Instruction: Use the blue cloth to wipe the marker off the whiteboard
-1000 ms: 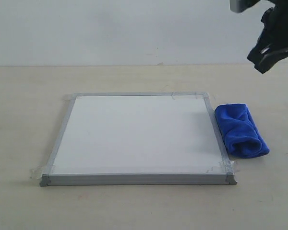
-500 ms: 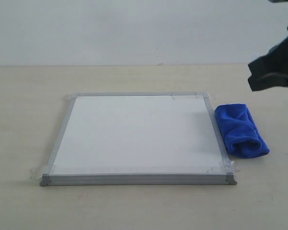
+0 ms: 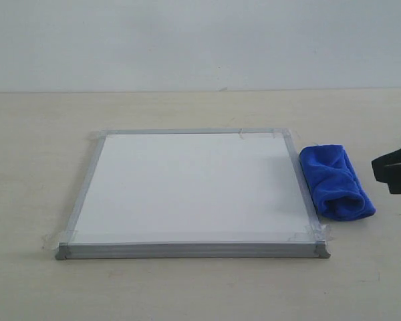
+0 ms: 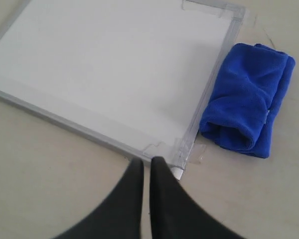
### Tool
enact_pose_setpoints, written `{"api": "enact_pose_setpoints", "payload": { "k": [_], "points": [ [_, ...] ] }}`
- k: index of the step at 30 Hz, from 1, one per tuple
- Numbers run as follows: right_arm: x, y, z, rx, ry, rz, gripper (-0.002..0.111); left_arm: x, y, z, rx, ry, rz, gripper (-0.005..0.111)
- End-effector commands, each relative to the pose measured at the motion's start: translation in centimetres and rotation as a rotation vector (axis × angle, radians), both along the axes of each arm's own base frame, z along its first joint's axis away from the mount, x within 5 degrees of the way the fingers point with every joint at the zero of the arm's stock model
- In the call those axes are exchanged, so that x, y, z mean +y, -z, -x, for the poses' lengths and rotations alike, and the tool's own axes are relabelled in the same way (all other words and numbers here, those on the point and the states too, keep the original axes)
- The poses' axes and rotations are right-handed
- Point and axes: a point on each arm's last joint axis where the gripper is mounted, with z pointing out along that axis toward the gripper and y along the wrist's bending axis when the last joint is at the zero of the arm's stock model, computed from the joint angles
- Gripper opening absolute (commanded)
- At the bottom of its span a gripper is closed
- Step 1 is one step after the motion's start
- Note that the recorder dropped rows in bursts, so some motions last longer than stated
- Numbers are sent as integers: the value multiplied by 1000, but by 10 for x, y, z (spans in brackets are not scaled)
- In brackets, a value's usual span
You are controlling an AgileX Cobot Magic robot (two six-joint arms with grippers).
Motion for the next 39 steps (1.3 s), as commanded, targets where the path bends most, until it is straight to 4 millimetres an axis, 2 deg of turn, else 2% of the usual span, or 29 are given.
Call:
{"api": "enact_pose_setpoints", "payload": {
  "k": [1, 5, 7, 10, 14, 18, 21, 27, 39],
  "points": [
    [1, -7, 11, -80, -2, 4, 0, 0, 0, 0, -8, -3, -2, 5],
    [-6, -22, 36, -324, 60, -9, 0, 0, 0, 0, -8, -3, -2, 5],
    [-11, -22, 49, -471, 121, -16, 0, 0, 0, 0, -8, -3, -2, 5],
    [-21, -9, 67, -670, 220, -30, 0, 0, 0, 0, -8, -3, -2, 5],
    [-29, 25, 84, -796, 313, -55, 0, 0, 0, 0, -8, -3, -2, 5],
    [-32, 62, 92, -791, 342, -61, 0, 0, 0, 0, -8, -3, -2, 5],
    [-32, 82, 97, -779, 342, -58, 0, 0, 0, 0, -8, -3, -2, 5],
    [-31, 82, 107, -822, 336, -62, 0, 0, 0, 0, -8, -3, -2, 5],
    [-26, 106, 110, -579, 250, 53, 0, 0, 0, 0, -8, -3, -2, 5]
  ]
}}
